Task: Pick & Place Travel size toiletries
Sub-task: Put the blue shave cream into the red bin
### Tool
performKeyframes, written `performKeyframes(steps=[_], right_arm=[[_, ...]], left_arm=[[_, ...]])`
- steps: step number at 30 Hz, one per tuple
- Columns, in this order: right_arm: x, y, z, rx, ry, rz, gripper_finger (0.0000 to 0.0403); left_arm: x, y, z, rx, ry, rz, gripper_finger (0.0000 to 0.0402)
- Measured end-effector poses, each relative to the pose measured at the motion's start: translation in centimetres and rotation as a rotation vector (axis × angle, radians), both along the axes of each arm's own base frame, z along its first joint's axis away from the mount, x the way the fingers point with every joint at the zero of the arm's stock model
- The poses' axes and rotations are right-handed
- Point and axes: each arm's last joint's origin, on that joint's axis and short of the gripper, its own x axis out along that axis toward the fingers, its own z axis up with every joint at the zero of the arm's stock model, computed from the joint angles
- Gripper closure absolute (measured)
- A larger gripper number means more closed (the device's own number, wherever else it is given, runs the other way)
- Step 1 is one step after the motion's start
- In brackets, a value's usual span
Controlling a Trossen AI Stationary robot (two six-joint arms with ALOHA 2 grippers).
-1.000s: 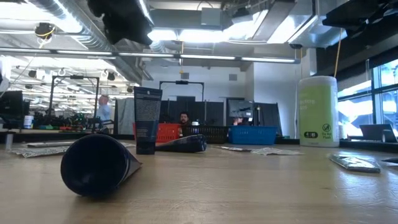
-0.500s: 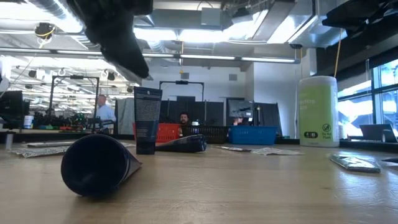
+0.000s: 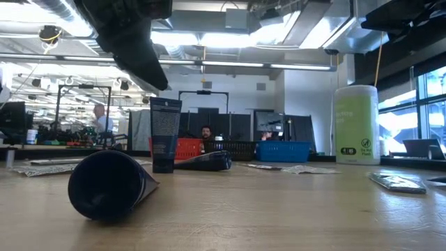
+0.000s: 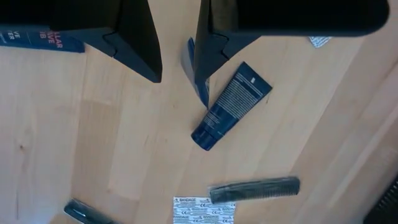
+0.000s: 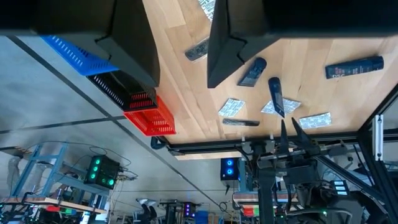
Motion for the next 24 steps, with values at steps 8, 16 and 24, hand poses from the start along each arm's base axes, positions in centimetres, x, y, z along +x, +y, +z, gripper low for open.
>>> performKeyframes(steps=[8, 16, 24], right_arm=[[0.0, 0.0, 0.0, 0.000, -0.001, 0.000, 0.0285], [0.0, 0.0, 0.0, 0.000, 0.000, 0.000, 0.0299], [0.0, 0.0, 0.0, -0.001, 0.000, 0.000, 0.0309]], left_arm=[[0.4, 0.4, -1.3, 0.009, 0.051, 0.055, 0.0311], [0.9, 0.8, -2.2, -0.013, 0.073, 0.105, 0.0311], [0.9, 0.7, -2.3, -0.030, 0.070, 0.123, 0.0324]])
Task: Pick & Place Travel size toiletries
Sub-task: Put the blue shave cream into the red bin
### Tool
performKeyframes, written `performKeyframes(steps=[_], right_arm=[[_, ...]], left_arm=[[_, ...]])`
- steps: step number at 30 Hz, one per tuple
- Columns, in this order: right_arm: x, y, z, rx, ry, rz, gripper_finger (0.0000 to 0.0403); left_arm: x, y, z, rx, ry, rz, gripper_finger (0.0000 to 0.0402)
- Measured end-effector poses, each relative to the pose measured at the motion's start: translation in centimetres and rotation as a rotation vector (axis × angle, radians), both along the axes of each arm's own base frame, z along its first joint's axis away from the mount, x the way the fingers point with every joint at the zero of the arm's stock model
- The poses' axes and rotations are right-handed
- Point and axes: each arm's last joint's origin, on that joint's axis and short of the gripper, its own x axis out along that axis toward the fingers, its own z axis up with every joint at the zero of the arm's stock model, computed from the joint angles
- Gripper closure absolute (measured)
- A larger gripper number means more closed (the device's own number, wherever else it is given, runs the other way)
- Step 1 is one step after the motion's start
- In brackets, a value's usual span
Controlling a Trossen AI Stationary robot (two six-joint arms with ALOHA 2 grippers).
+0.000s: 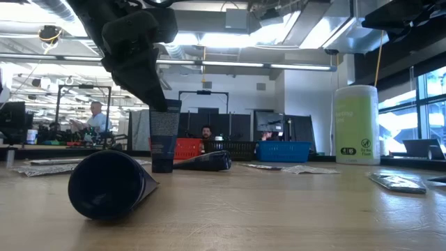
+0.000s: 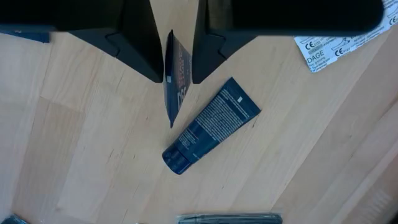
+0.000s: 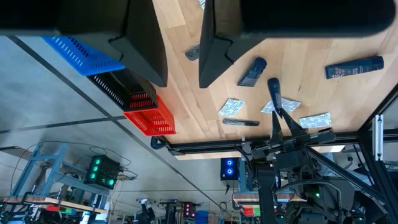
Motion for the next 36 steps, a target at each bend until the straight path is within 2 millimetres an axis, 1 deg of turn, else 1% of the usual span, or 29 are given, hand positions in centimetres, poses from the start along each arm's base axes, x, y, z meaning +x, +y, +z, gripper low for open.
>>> performKeyframes(steps=[11, 29, 32, 36], right_arm=[[0.0, 0.0, 0.0, 0.000, 0.000, 0.000, 0.0315], [0.0, 0.0, 0.0, 0.000, 0.000, 0.000, 0.0277], [0.0, 0.0, 0.0, 0.000, 0.000, 0.000, 0.0272], [0.0, 0.0, 0.0, 0.000, 0.000, 0.000, 0.0267]], left_arm=[[0.0, -0.1, 0.0, -0.013, 0.008, -0.020, 0.0394], [0.0, -0.1, 0.0, -0.005, 0.012, -0.035, 0.0396], [-0.2, 0.0, 0.4, -0.006, 0.000, -0.035, 0.0397], [-0.7, 0.6, 1.9, 0.017, -0.053, -0.030, 0.0397]])
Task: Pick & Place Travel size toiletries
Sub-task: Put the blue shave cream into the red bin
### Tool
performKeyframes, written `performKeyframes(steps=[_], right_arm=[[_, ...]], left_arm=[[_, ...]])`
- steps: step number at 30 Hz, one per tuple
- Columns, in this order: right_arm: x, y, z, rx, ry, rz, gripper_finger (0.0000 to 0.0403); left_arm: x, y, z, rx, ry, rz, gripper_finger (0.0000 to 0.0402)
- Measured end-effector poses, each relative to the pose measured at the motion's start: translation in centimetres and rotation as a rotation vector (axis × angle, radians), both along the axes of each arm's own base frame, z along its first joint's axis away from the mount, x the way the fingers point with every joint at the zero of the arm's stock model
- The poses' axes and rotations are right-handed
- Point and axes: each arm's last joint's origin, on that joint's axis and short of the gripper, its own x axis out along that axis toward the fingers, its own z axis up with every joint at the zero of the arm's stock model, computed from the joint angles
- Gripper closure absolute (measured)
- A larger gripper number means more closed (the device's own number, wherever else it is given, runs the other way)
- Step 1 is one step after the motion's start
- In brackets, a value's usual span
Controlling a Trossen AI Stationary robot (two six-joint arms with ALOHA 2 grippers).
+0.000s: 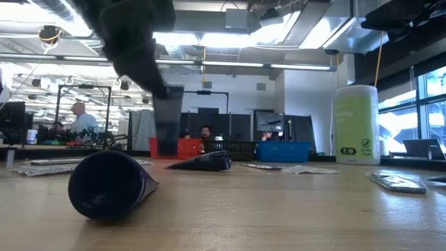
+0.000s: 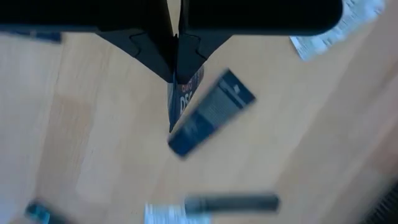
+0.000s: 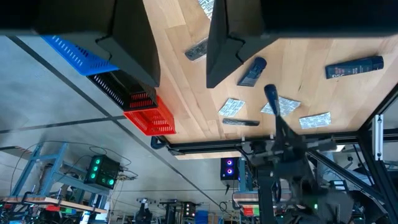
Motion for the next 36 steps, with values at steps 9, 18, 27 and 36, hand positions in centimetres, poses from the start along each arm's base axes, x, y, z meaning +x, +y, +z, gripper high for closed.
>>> performKeyframes(steps=[9, 18, 27, 36], right_arm=[[0.0, 0.0, 0.0, 0.000, 0.000, 0.000, 0.0258], [0.0, 0.0, 0.0, 0.000, 0.000, 0.000, 0.0271], [0.0, 0.0, 0.0, 0.000, 0.000, 0.000, 0.0291], [0.0, 0.0, 0.0, 0.000, 0.000, 0.000, 0.0306]], left_arm=[[-1.4, 4.3, 4.2, 0.093, -0.145, 0.105, 0.0398], [-1.8, 11.2, 6.8, 0.149, -0.268, 0.196, 0.0398], [-2.5, 17.3, 7.3, 0.248, -0.294, 0.315, 0.0398], [-2.8, 23.1, 5.8, 0.248, -0.315, 0.377, 0.0398]])
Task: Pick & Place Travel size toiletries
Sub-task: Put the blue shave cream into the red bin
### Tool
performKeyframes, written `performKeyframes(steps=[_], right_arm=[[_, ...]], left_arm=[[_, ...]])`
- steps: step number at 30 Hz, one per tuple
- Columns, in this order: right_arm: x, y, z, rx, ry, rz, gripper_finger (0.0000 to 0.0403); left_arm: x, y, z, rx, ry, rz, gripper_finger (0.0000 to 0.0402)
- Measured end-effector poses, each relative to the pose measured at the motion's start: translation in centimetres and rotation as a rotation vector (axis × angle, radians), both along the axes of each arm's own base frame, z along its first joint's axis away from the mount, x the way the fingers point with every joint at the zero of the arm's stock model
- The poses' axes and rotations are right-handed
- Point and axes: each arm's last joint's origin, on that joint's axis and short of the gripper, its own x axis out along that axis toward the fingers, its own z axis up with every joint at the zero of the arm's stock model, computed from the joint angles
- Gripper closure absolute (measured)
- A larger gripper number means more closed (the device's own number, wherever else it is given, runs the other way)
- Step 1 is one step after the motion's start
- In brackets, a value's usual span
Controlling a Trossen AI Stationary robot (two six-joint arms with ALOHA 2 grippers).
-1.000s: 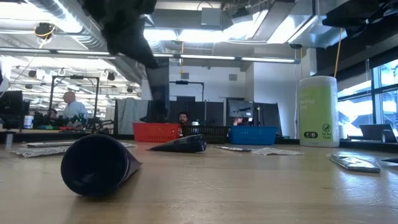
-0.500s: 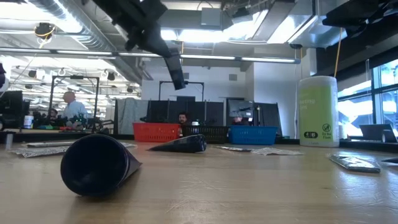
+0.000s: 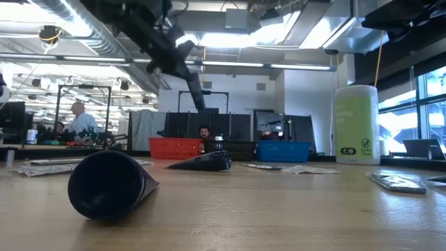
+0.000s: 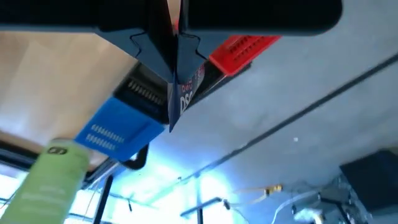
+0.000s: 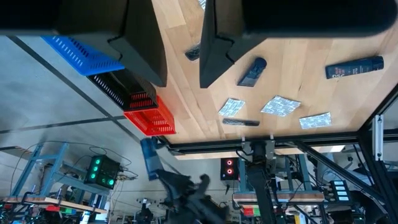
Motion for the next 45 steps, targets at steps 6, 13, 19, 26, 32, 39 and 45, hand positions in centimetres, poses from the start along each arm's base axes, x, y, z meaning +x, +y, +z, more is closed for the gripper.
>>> performKeyframes(steps=[6, 13, 19, 26, 32, 39, 45], right_arm=[[0.0, 0.0, 0.0, 0.000, 0.000, 0.000, 0.0305], [0.0, 0.0, 0.0, 0.000, 0.000, 0.000, 0.0290], [0.0, 0.0, 0.0, 0.000, 0.000, 0.000, 0.0276], [0.0, 0.0, 0.0, 0.001, 0.000, 0.003, 0.0263], [0.0, 0.0, 0.0, 0.001, 0.000, 0.003, 0.0256], [0.0, 0.0, 0.0, 0.001, -0.001, 0.003, 0.0248], [0.0, 0.0, 0.0, 0.001, 0.000, 0.003, 0.0244]], left_arm=[[0.2, 3.6, -0.1, -0.070, 0.040, 0.040, 0.0398], [1.9, 5.6, 1.3, -0.108, 0.140, 0.062, 0.0398], [2.4, 6.0, 0.6, -0.144, 0.179, 0.066, 0.0398], [2.3, 7.0, -1.2, -0.223, 0.215, 0.107, 0.0398], [3.0, 7.8, -3.5, -0.285, 0.243, 0.101, 0.0398], [3.7, 8.3, -5.8, -0.331, 0.289, 0.102, 0.0398], [4.1, 8.7, -6.7, -0.336, 0.286, 0.108, 0.0398]])
